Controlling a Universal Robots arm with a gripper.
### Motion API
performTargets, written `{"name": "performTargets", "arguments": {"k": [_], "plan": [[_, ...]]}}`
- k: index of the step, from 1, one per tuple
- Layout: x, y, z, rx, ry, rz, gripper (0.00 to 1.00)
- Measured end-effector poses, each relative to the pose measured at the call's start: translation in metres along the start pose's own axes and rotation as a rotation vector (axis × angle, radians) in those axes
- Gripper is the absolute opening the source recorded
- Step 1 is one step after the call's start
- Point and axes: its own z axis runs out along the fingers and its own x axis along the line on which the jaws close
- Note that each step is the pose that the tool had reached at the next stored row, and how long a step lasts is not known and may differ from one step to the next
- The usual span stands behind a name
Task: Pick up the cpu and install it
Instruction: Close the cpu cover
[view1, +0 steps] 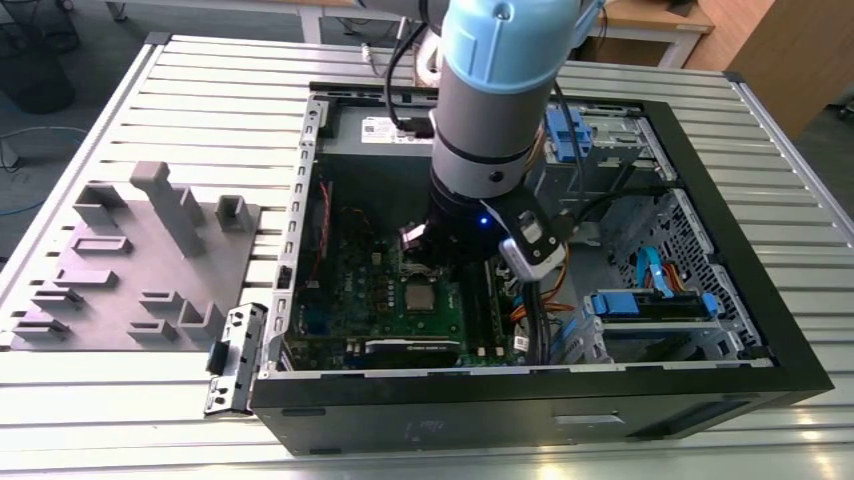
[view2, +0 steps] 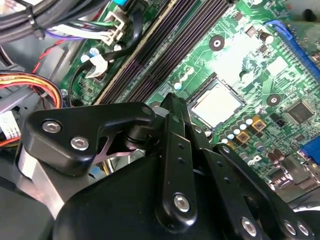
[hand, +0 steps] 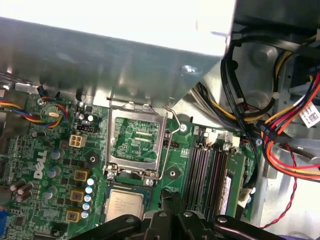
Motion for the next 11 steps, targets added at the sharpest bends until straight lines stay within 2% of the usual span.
{"name": "performTargets", "arguments": {"k": [11], "plan": [[-0.0034,0.0189,0.0035,-0.0007,0.0004,-0.019,0.11]]}}
